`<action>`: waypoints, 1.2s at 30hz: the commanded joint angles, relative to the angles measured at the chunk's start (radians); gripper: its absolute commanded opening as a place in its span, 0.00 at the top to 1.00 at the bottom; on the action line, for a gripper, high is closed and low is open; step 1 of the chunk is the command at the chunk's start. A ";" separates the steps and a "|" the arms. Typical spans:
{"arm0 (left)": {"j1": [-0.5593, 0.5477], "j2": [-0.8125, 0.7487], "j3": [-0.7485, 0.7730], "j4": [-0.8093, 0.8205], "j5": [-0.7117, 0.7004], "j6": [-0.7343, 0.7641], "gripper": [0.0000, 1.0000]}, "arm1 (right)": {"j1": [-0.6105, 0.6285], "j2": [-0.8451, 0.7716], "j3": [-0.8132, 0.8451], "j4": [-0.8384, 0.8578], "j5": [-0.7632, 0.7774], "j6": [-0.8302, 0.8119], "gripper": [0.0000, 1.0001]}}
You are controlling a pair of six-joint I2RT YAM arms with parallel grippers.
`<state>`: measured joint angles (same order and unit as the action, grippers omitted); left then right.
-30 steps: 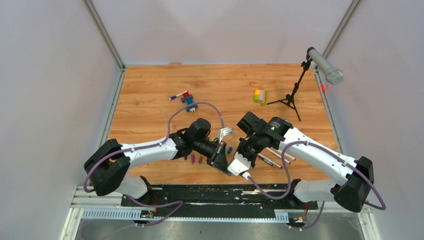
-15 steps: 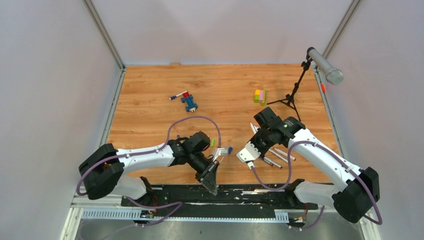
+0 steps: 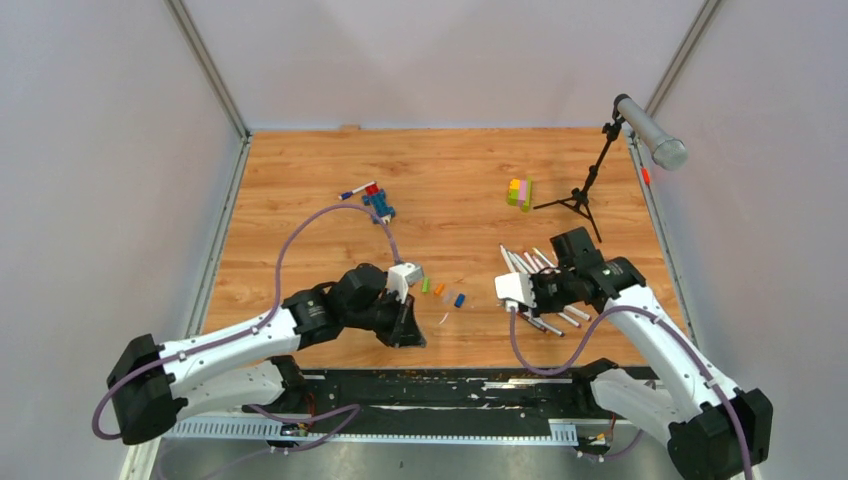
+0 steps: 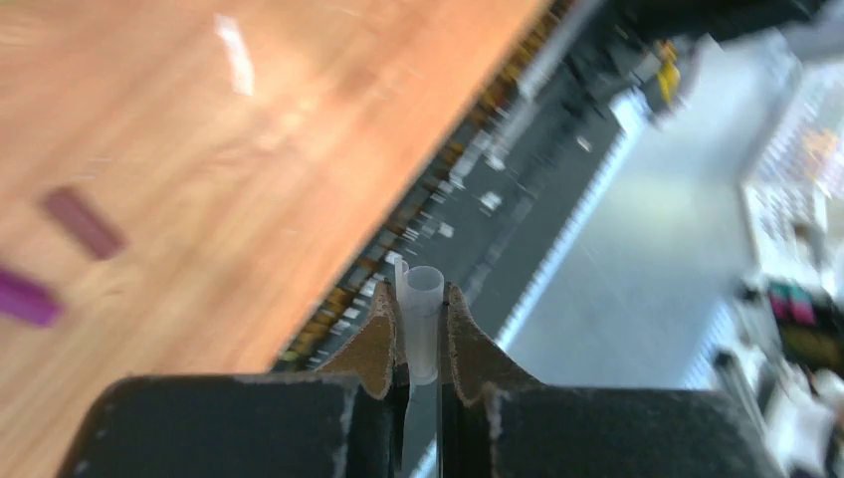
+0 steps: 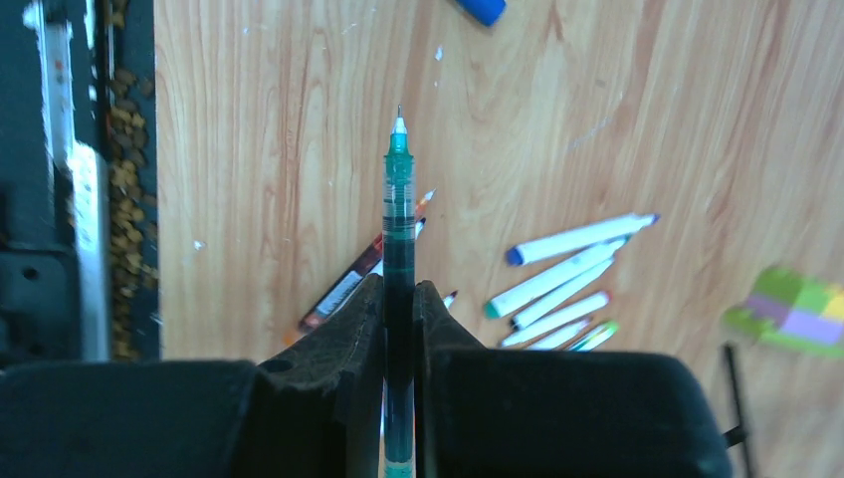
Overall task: Open the pen caps
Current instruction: Open the pen cap from the pen, then place the pen cap at the center of the board.
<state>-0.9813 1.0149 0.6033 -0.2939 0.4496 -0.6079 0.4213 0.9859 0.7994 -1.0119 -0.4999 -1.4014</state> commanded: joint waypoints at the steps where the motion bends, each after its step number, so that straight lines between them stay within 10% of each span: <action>1: 0.002 -0.052 -0.054 0.053 -0.454 -0.094 1.00 | -0.128 -0.060 -0.026 0.069 -0.167 0.311 1.00; 11: -0.050 0.165 0.101 -0.105 -0.733 -0.189 0.96 | -0.318 -0.103 -0.048 0.143 -0.222 0.478 1.00; 36: -0.097 0.505 0.231 -0.105 -0.717 -0.216 0.78 | -0.320 -0.062 -0.048 0.121 -0.246 0.456 1.00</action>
<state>-1.0721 1.5112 0.7998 -0.3939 -0.2543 -0.8062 0.1078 0.9234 0.7506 -0.9005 -0.7094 -0.9474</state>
